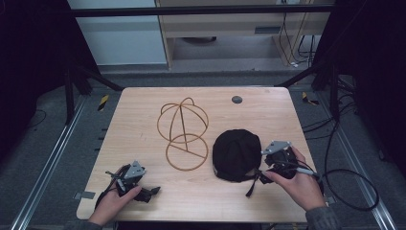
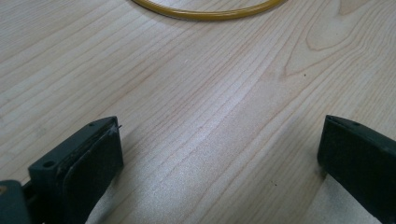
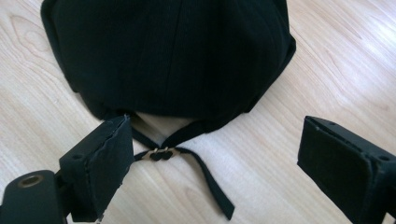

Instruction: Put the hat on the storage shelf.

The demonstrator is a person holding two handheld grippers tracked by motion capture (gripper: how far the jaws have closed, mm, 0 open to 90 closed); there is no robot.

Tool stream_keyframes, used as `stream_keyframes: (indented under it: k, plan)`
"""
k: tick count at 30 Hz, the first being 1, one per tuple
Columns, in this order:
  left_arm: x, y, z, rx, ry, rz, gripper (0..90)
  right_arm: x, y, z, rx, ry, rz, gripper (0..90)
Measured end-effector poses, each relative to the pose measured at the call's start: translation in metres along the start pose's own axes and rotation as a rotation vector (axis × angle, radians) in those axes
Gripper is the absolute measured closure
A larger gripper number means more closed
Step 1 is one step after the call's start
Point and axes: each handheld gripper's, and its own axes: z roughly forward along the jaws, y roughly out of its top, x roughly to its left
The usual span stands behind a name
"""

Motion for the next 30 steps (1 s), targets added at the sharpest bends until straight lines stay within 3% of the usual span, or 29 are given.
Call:
stream_keyframes:
  k: [7,16,17,20,26,27,30]
  plan:
    - [0.000,0.000,0.000,0.000,0.000,0.000,0.0,-0.011,0.034,0.010,0.084,0.045,-0.048,11.4]
    - [0.000,0.000,0.000,0.000,0.000,0.000,0.0,-0.019,0.069,0.008,0.085,0.108,-0.084,25.0]
    - [0.000,0.000,0.000,0.000,0.000,0.000,0.0,-0.021,0.078,0.005,0.059,0.146,-0.080,31.5]
    - [0.000,0.000,0.000,0.000,-0.001,0.000,0.0,-0.022,0.087,0.004,0.060,0.138,-0.092,37.6]
    - [0.000,0.000,0.000,-0.004,0.000,-0.004,0.0,-0.024,0.102,0.012,0.079,0.165,-0.107,45.7]
    - [0.000,0.000,0.000,-0.004,0.000,-0.004,0.0,-0.023,0.109,0.016,0.081,0.188,-0.107,48.0]
    - [0.000,0.000,0.000,-0.003,0.001,-0.002,0.0,-0.021,0.115,0.022,0.087,0.202,-0.104,48.4]
